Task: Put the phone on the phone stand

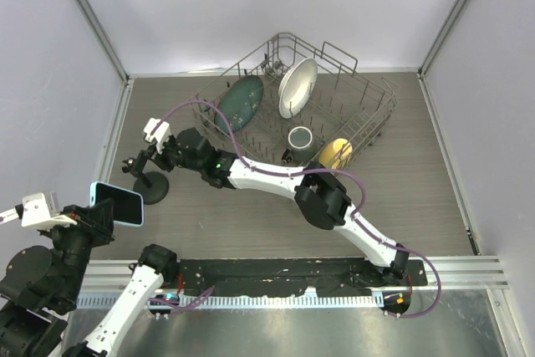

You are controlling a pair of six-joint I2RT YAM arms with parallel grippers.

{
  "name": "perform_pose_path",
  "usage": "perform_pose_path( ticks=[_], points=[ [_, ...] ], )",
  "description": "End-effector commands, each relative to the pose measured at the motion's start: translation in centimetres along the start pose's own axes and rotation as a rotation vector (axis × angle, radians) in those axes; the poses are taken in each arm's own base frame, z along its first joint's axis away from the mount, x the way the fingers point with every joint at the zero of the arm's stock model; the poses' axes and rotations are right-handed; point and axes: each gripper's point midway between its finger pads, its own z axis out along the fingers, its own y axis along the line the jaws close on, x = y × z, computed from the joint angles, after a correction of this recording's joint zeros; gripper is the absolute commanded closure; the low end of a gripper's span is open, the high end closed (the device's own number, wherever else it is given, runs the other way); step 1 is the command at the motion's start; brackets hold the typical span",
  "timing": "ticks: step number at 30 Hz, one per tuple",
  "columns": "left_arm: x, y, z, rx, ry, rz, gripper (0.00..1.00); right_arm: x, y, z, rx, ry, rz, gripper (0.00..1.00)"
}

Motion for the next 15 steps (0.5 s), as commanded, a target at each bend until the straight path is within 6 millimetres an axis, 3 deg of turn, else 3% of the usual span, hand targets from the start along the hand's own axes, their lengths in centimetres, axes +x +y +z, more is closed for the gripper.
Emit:
perform_pose_path(
  ticks=[1,11,13,15],
  points=[
    [-2.1,-0.9,-0.2,0.043,-0.092,-0.051,1.00,-2.9,1.0,-0.1,0.009,-0.070,-0.027,0.69],
    [-2.0,-1.0,-0.2,0.055,-0.093,-0.058,1.00,-2.0,0.4,0.1,0.045,-0.057,-0.031,0.58],
    [-2.0,-1.0,-0.2,0.054,-0.089,-0.056,1.00,-2.0,0.5,0.2,0.038,-0.055,-0.028,0.59],
    [-1.9,-1.0,-0.2,0.054,-0.086,-0.055,1.00,-1.6,0.7,0.4,0.027,-0.050,-0.021,0.69]
  ],
)
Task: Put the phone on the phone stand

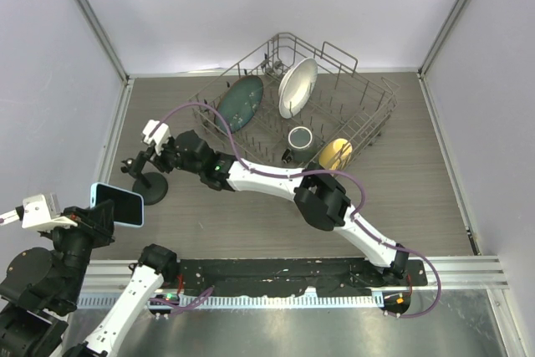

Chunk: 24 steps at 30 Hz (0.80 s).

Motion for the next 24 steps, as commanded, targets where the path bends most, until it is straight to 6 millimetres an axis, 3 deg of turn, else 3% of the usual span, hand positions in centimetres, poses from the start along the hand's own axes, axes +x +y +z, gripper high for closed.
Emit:
perform_pose_path(
  ticks=[1,5,11,14,15,16,17,18,19,20,21,23,24],
  points=[
    [-2.2,-1.1,-0.1,0.052,-0.088,-0.053,1.00,-2.1,1.0,0.4,-0.028,-0.057,-0.002,0.73],
    [-1.8,-1.3,0.1,0.064,-0.078,-0.041,1.00,-2.7,1.1,0.5,-0.021,-0.072,0.019,0.99],
    [-0.8,-3.0,1.2,0.143,-0.073,-0.052,1.00,-4.3,-0.7,-1.4,0.090,-0.071,0.040,0.99],
    [0.0,-4.2,2.3,0.181,-0.055,-0.066,1.00,-4.5,-1.4,-3.4,0.132,-0.065,0.052,0.99],
    [0.7,-4.4,2.8,0.187,-0.039,-0.062,1.00,-3.1,-1.3,-4.1,0.136,-0.032,0.053,0.99],
    [0.8,-4.6,3.1,0.193,-0.040,-0.064,1.00,-4.6,-1.5,-5.1,0.143,-0.056,0.054,1.00],
    [0.7,-4.9,3.3,0.202,-0.050,-0.068,1.00,-4.7,-1.7,-5.7,0.155,-0.054,0.054,0.99],
    [1.2,-5.0,3.8,0.200,-0.039,-0.061,1.00,-3.2,-1.7,-6.4,0.160,-0.023,0.054,0.99],
    [1.5,-5.1,4.0,0.202,-0.032,-0.059,1.00,-4.8,-2.0,-7.4,0.173,-0.047,0.057,0.99],
    [1.6,-5.2,4.2,0.203,-0.030,-0.055,1.00,-4.5,-2.0,-8.0,0.178,-0.042,0.060,0.99],
    [1.8,-5.3,4.5,0.208,-0.032,-0.048,1.00,-3.0,-2.0,-8.6,0.183,-0.014,0.057,0.99],
    [2.0,-5.5,5.0,0.209,-0.031,-0.046,1.00,-3.8,-2.0,-9.8,0.184,-0.025,0.058,1.00],
    [2.0,-5.6,5.2,0.210,-0.035,-0.048,1.00,-2.6,-2.0,-10.3,0.190,-0.008,0.060,0.99]
  ],
)
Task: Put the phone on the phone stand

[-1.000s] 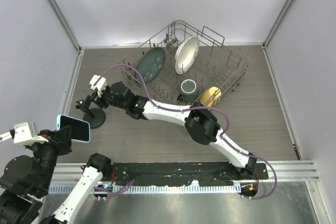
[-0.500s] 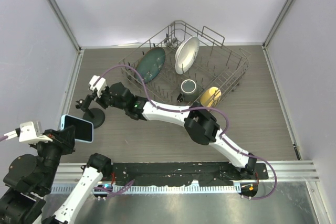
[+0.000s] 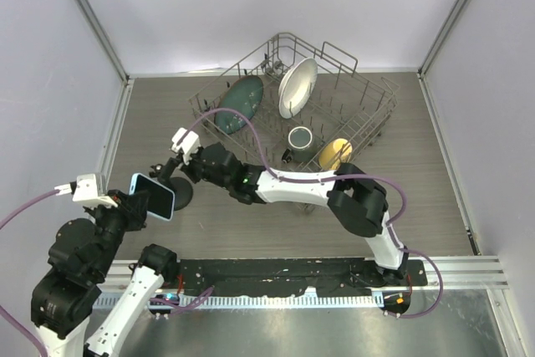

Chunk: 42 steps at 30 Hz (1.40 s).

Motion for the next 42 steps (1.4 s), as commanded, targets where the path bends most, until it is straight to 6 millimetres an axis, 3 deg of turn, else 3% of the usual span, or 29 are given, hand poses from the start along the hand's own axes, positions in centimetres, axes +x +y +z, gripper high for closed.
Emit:
perform_pose_path(
  ticks=[1,12,16,23,25,30,32,36,39,42],
  points=[
    [-3.7,-2.3,0.7,0.095,-0.150,-0.050,1.00,-3.6,-1.1,-2.7,0.051,-0.094,0.028,0.99],
    [-2.2,-5.5,1.6,0.284,-0.108,0.082,1.00,-1.8,-2.0,-5.4,0.080,-0.076,0.033,0.99],
    [-2.5,-6.7,1.5,0.360,-0.148,0.129,1.00,-1.4,-2.3,-6.1,0.058,-0.063,0.031,0.99],
    [-3.7,-7.3,2.2,0.382,-0.200,0.204,1.00,-0.9,-2.3,-6.9,-0.040,-0.034,0.042,0.99],
    [-4.2,-8.1,2.0,0.423,-0.227,0.226,1.00,-0.6,-0.8,-7.2,-0.167,-0.015,0.041,0.99],
    [-4.2,-10.0,1.2,0.532,-0.201,0.267,1.00,0.0,-1.2,-7.0,-0.235,0.040,0.037,0.99],
    [-4.3,-9.8,1.2,0.519,-0.197,0.255,1.00,-0.1,-1.5,-6.7,-0.228,0.054,0.031,0.94],
    [-4.8,-8.9,1.5,0.459,-0.225,0.210,1.00,-0.1,-1.7,-7.0,-0.216,0.075,0.048,0.62],
    [-5.0,-9.1,1.8,0.457,-0.226,0.200,1.00,-0.7,-2.2,-7.5,-0.188,0.081,0.090,0.51],
    [-5.1,-9.5,2.2,0.471,-0.219,0.203,1.00,-0.6,-2.5,-8.0,-0.180,0.105,0.123,0.47]
  ],
)
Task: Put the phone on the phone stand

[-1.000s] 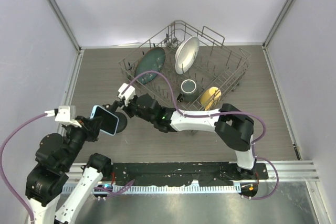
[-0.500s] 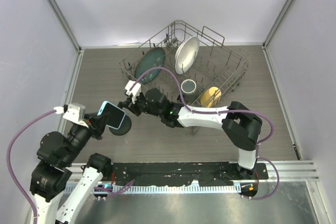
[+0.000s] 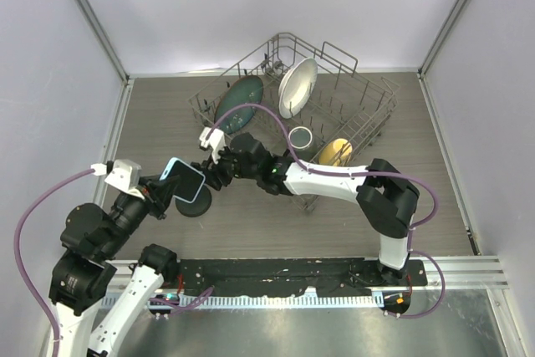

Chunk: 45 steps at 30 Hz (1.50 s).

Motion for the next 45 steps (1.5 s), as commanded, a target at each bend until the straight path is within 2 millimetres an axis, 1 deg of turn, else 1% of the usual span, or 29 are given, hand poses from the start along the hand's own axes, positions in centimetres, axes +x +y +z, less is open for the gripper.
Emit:
perform_pose_path(
  ticks=[1,7,10,12,13,14,15,16,17,18,19,20,22,23,24,25,33,37,38,39,40,41,43,45],
  points=[
    [-4.6,-0.7,0.7,0.028,-0.145,0.006,1.00,-3.8,-0.3,-2.3,0.020,-0.055,0.044,0.47],
    [-5.6,-0.7,1.5,0.025,-0.179,-0.006,1.00,-3.2,-0.8,-3.9,0.013,-0.065,0.057,0.46],
    [-6.2,-0.5,1.6,0.014,-0.189,-0.003,1.00,-3.9,-1.2,-4.2,0.000,-0.114,0.054,0.46],
    [-7.0,-0.6,1.3,0.014,-0.209,-0.001,1.00,-4.2,-1.1,-3.9,-0.016,-0.134,0.035,0.46],
    [-7.2,-0.6,1.1,0.010,-0.215,-0.004,1.00,-4.8,-1.1,-3.7,-0.018,-0.161,0.028,0.46],
    [-7.4,-0.6,0.7,0.007,-0.225,-0.005,1.00,-4.5,-1.2,-3.2,-0.019,-0.164,0.037,0.46],
    [-7.6,-0.5,0.4,0.003,-0.226,-0.006,1.00,-4.7,-1.3,-3.0,-0.016,-0.179,0.041,0.46],
    [-7.7,-0.4,0.1,-0.009,-0.231,-0.013,1.00,-5.4,-1.4,-2.8,-0.014,-0.216,0.041,0.47],
    [-7.9,0.0,-0.2,-0.034,-0.238,-0.019,1.00,-5.4,-1.3,-2.5,-0.015,-0.228,0.053,0.47],
    [-7.9,0.1,-0.6,-0.045,-0.236,-0.028,1.00,-5.5,-1.5,-2.4,-0.014,-0.240,0.053,0.47],
    [-7.8,0.2,-0.7,-0.050,-0.230,-0.032,1.00,-6.1,-1.3,-2.4,-0.019,-0.267,0.050,0.48],
    [-8.0,0.3,-1.0,-0.060,-0.234,-0.035,1.00,-6.0,-1.3,-2.2,-0.021,-0.273,0.052,0.48],
    [-7.7,0.4,-1.2,-0.067,-0.227,-0.037,1.00,-6.6,-1.2,-2.0,-0.032,-0.296,0.055,0.48],
    [-7.5,0.4,-1.2,-0.066,-0.223,-0.039,1.00,-6.1,-1.1,-1.6,-0.035,-0.286,0.061,0.48],
    [-7.6,0.9,-1.5,-0.095,-0.233,-0.042,1.00,-6.3,-1.1,-1.4,-0.041,-0.288,0.062,0.48],
    [-7.5,1.0,-1.5,-0.097,-0.231,-0.041,1.00,-6.2,-0.9,-1.3,-0.047,-0.283,0.063,0.48],
    [-7.8,0.6,-1.6,-0.079,-0.239,-0.043,1.00,-5.1,-0.3,-0.6,-0.067,-0.253,0.058,0.49],
    [-7.9,0.6,-1.9,-0.079,-0.237,-0.043,1.00,-3.6,0.3,-0.4,-0.075,-0.205,0.033,0.48],
    [-8.0,0.6,-1.9,-0.081,-0.238,-0.046,1.00,-3.6,0.4,-0.3,-0.064,-0.199,0.023,0.48],
    [-8.0,0.6,-1.9,-0.083,-0.238,-0.047,1.00,-2.9,0.3,-0.1,-0.049,-0.172,0.018,0.48],
    [-8.0,0.6,-2.0,-0.083,-0.241,-0.046,1.00,-2.6,0.7,0.1,-0.041,-0.157,0.006,0.48],
    [-8.0,0.6,-1.9,-0.081,-0.241,-0.046,1.00,-2.8,0.3,0.3,-0.007,-0.154,-0.026,0.48],
    [-7.9,0.5,-1.9,-0.078,-0.239,-0.051,1.00,-2.1,0.2,0.8,0.020,-0.120,-0.040,0.48],
    [-7.8,0.5,-1.8,-0.075,-0.236,-0.054,1.00,-2.4,-0.1,0.8,0.043,-0.123,-0.049,0.48]
  ],
)
